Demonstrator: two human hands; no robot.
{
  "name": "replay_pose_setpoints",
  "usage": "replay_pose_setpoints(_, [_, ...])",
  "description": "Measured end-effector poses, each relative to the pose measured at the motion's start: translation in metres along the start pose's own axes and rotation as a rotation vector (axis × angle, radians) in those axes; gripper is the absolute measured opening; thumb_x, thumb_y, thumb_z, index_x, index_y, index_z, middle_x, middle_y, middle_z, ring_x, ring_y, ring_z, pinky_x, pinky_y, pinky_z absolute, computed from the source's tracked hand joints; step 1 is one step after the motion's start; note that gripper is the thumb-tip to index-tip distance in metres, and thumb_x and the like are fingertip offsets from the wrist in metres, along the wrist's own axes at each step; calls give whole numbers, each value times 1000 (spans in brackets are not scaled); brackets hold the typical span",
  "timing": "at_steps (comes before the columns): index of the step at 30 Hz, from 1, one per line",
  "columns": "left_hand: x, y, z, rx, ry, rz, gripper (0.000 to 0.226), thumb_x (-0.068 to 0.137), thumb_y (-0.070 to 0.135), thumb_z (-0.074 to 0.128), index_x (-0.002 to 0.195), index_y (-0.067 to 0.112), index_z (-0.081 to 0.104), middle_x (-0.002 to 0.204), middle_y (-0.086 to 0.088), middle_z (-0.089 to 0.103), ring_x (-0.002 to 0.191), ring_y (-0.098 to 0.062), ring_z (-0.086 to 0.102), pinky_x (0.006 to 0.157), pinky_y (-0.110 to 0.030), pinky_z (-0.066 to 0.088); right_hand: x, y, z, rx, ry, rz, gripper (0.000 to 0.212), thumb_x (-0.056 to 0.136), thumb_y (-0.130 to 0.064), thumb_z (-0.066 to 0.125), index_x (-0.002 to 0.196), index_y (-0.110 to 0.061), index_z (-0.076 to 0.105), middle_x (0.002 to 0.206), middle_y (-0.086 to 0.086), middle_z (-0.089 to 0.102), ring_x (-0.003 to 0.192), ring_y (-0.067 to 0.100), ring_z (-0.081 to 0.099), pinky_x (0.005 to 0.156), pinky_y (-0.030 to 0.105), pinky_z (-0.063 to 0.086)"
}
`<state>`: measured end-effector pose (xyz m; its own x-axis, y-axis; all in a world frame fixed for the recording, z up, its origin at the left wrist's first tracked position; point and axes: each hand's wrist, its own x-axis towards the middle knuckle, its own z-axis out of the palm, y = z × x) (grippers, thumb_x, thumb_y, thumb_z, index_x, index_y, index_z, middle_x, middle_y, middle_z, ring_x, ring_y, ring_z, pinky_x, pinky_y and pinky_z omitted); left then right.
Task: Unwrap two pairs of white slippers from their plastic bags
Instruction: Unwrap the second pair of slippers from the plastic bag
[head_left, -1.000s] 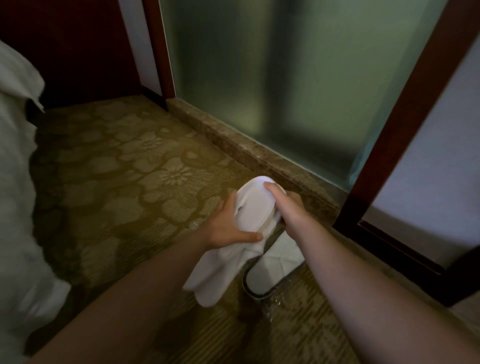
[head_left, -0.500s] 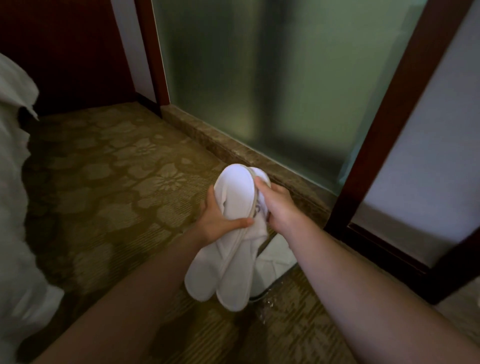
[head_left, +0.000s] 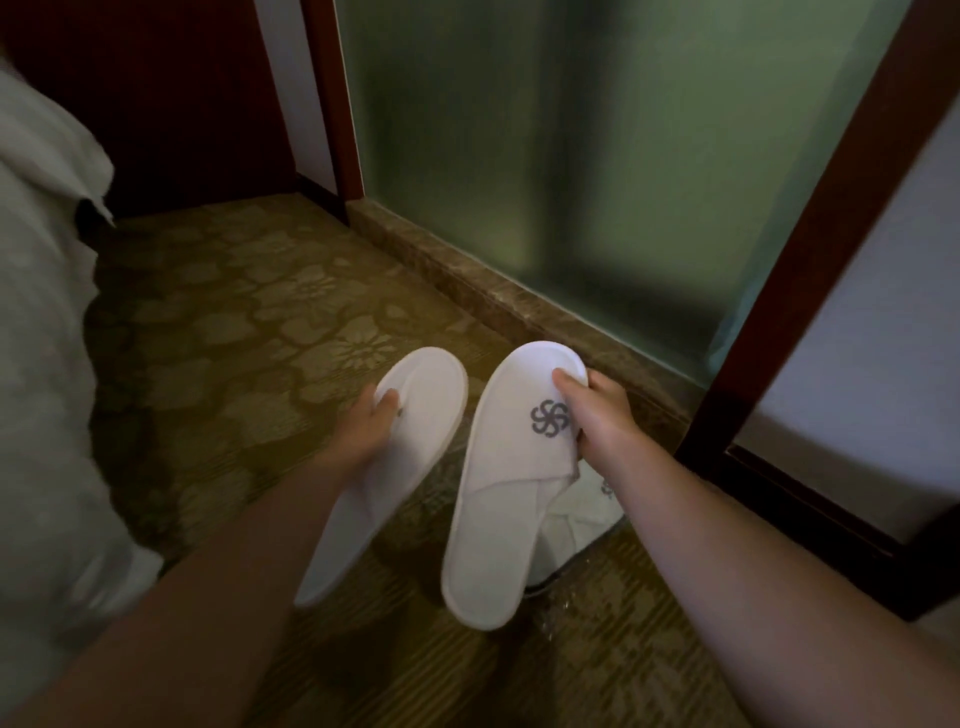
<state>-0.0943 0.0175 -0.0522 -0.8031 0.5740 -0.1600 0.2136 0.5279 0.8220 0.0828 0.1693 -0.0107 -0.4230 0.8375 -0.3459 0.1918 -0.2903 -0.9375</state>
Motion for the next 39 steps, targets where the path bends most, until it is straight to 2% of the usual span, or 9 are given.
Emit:
replay_pose_setpoints(5, [0,-28,-17,236,-102,-38,50,102,27,28,145,3,34,151,-19,35,138,-32,35,111,-35,28,11,27,22,-73,43,-71,32,88,-19,61,116,-6,61,109,14,62,80,19,57,66,28,46])
replay_pose_setpoints(9, [-4,-52,-28,281,-141,-30,45,101,25,33,138,2,44,143,-19,46,129,-33,45,104,-35,35,23,48,45,-35,119,-24,38,88,-15,61,122,0,53,125,22,58,110,36,57,96,47,49])
replay_pose_setpoints(13, [2,-73,-44,288,-151,-78,44,102,23,32,139,1,43,145,-18,44,132,-31,42,101,-31,34,35,70,69,13,135,-27,43,91,-10,55,132,-7,42,133,19,49,119,35,52,97,43,48])
replay_pose_setpoints(15, [3,-84,-50,298,-160,-111,45,102,23,32,139,1,43,147,-17,42,130,-30,42,103,-32,33,40,80,81,52,123,-19,46,90,-9,55,133,-13,41,136,18,48,120,36,52,97,50,49])
replay_pose_setpoints(22, [6,-113,-52,399,-305,-113,25,100,26,38,102,8,56,102,-9,53,90,-20,46,61,-23,33,53,115,122,4,37,36,54,88,-4,55,138,-19,39,142,17,44,125,36,48,98,55,47])
replay_pose_setpoints(29, [-4,-145,-21,546,-612,-148,32,97,21,43,123,10,58,130,-11,56,118,-25,53,92,-30,40,55,147,161,-61,-72,70,52,88,-4,53,137,-16,43,138,18,47,122,39,50,95,56,48])
replay_pose_setpoints(33, [-7,-155,-4,624,-700,-155,35,96,16,45,127,8,56,135,-12,54,122,-26,52,94,-28,42,57,162,173,-114,-144,70,50,88,-5,52,137,-14,44,139,17,47,123,38,50,95,53,49])
replay_pose_setpoints(36, [-10,-171,0,666,-701,-161,33,93,16,48,123,8,59,131,-12,56,119,-26,54,91,-27,42,59,170,179,-111,-203,139,48,91,1,47,137,-13,43,139,17,44,118,37,50,78,42,53])
replay_pose_setpoints(39, [-11,-188,-1,697,-705,-187,34,90,22,55,120,8,61,127,-12,59,115,-27,56,88,-29,43,59,178,185,-101,-253,196,47,91,4,43,135,-13,44,137,17,44,106,30,49,77,41,52])
